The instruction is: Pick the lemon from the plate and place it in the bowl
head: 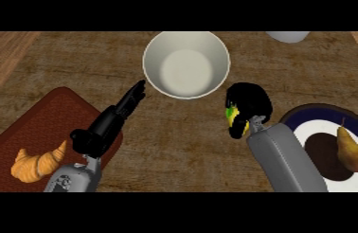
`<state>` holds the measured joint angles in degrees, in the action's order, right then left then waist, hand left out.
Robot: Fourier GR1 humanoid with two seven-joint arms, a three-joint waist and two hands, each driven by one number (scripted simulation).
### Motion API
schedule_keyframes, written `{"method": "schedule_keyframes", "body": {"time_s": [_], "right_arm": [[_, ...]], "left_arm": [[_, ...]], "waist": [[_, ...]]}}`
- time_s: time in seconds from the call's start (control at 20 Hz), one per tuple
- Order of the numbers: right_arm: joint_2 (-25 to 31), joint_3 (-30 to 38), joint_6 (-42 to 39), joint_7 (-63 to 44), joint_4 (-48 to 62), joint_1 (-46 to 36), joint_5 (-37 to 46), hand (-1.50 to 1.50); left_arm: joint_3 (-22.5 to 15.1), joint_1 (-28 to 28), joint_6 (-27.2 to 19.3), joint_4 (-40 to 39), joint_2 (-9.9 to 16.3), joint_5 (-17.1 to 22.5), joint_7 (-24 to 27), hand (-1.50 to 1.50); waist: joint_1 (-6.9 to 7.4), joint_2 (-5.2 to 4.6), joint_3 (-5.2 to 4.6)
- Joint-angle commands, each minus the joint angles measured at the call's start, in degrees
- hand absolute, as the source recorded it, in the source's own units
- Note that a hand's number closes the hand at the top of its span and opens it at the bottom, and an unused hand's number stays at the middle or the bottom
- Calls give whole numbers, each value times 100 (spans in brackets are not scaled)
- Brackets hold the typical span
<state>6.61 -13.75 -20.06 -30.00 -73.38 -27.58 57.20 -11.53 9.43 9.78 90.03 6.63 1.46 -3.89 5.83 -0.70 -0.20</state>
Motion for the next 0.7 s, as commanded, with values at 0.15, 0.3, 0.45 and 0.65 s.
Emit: {"method": "schedule_keyframes", "body": {"time_s": [0.15, 0.3, 0.45, 0.65], "right_arm": [[-645, -381, 631, -2564, 504, -1348, 462, 150], [-653, -605, 815, -3535, 629, -2065, 694, 150], [-657, -767, 1425, -4071, 725, -2705, 1022, 150], [-658, -798, 1937, -4517, 781, -3542, 1230, 150]], "left_arm": [[-264, 238, 138, -52, -133, -30, -99, 0], [-291, 294, 178, -93, -148, -13, -155, 0], [-317, 293, 177, -129, -160, -45, -116, 0], [-325, 468, 171, -295, -202, -99, -102, 0]], "waist": [[437, -42, -14], [530, -11, -19], [559, -18, -12], [492, -42, -13]]}}
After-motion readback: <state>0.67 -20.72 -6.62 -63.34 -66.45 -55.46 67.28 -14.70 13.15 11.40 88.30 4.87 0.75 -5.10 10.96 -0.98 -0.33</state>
